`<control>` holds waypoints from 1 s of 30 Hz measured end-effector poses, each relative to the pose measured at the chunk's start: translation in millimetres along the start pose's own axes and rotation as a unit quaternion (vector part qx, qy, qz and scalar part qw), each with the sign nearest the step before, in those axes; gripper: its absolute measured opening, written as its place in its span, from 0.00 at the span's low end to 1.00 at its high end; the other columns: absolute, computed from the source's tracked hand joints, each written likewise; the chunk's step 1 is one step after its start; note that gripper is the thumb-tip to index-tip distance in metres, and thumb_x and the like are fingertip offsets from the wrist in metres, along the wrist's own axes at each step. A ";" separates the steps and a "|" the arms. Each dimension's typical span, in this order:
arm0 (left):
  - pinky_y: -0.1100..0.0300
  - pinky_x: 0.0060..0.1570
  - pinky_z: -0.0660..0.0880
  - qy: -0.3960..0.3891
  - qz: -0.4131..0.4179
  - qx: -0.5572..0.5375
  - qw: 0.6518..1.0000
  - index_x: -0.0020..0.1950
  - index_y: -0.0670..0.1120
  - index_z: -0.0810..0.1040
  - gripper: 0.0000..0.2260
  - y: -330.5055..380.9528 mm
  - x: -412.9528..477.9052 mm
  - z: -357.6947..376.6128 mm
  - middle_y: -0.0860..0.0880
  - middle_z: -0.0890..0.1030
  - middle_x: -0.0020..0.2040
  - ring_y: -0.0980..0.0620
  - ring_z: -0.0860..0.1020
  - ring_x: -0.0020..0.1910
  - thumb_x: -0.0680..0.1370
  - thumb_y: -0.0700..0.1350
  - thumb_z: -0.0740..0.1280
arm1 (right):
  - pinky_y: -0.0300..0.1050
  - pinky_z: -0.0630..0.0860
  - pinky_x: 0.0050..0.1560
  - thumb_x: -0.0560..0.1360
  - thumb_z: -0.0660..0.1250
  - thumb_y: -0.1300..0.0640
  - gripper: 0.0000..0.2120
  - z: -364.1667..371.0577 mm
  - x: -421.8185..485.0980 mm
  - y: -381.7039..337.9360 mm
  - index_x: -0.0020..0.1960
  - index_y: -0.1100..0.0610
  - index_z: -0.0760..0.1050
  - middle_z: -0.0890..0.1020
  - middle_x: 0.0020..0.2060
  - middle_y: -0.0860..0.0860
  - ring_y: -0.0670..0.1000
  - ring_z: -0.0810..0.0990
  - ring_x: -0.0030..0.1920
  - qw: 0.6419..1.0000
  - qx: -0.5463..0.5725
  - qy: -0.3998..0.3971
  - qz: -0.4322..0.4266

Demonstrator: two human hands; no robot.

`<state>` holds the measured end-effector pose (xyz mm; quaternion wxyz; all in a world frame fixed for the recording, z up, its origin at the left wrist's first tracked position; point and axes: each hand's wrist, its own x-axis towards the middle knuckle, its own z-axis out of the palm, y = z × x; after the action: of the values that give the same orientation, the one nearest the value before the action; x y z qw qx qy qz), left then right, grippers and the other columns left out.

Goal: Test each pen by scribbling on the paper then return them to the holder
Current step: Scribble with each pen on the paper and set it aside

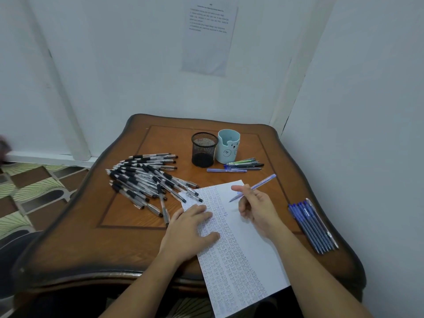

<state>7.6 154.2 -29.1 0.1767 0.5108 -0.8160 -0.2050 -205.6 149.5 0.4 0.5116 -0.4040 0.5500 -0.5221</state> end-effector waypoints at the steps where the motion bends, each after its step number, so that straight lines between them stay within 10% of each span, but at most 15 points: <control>1: 0.56 0.73 0.44 0.001 0.000 -0.001 1.000 0.71 0.59 0.70 0.34 0.3 -0.1 -0.1 0.62 0.63 0.74 0.64 0.59 0.72 0.68 0.71 0.57 | 0.41 0.66 0.30 0.83 0.60 0.50 0.16 1.0 1.3 2.5 0.56 0.59 0.82 0.77 0.31 0.54 0.47 0.71 0.29 1.000 -0.005 0.000 -0.004; 9: 0.57 0.73 0.44 0.013 -0.001 0.002 1.000 0.70 0.59 0.71 0.32 1.2 0.5 -0.6 0.62 0.64 0.73 0.65 0.60 0.71 0.68 0.70 0.58 | 0.35 0.69 0.27 0.80 0.67 0.61 0.09 9.0 -1.7 12.2 0.41 0.62 0.74 0.79 0.32 0.59 0.51 0.75 0.31 0.999 -0.021 0.023 -0.041; 14: 0.55 0.73 0.47 0.018 -0.001 0.013 1.000 0.69 0.59 0.71 0.29 -0.2 1.8 2.1 0.61 0.65 0.73 0.63 0.61 0.71 0.71 0.69 0.62 | 0.52 0.80 0.47 0.74 0.72 0.65 0.10 8.6 1.6 22.8 0.37 0.58 0.74 0.81 0.31 0.52 0.52 0.83 0.38 0.992 -0.113 0.021 -0.044; 19: 0.56 0.72 0.46 0.031 -0.006 0.016 0.999 0.69 0.59 0.72 0.27 1.9 1.5 3.4 0.61 0.66 0.72 0.63 0.60 0.71 0.72 0.68 0.64 | 0.44 0.74 0.34 0.71 0.69 0.70 0.16 13.4 5.3 25.5 0.30 0.58 0.69 0.74 0.23 0.50 0.47 0.77 0.26 0.985 -0.135 0.083 -0.069; 30: 0.56 0.71 0.49 0.035 -0.004 0.001 0.999 0.68 0.57 0.74 0.30 2.7 1.2 0.6 0.59 0.67 0.72 0.60 0.63 0.70 0.70 0.69 0.66 | 0.47 0.72 0.37 0.69 0.69 0.65 0.16 14.8 9.8 25.6 0.29 0.57 0.65 0.69 0.23 0.51 0.55 0.74 0.28 0.971 -0.197 0.091 -0.102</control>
<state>4.7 154.3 -28.2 0.2034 0.5211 -0.8075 -0.1871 -190.2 140.9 -25.3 0.3139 -0.5017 0.6424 -0.4870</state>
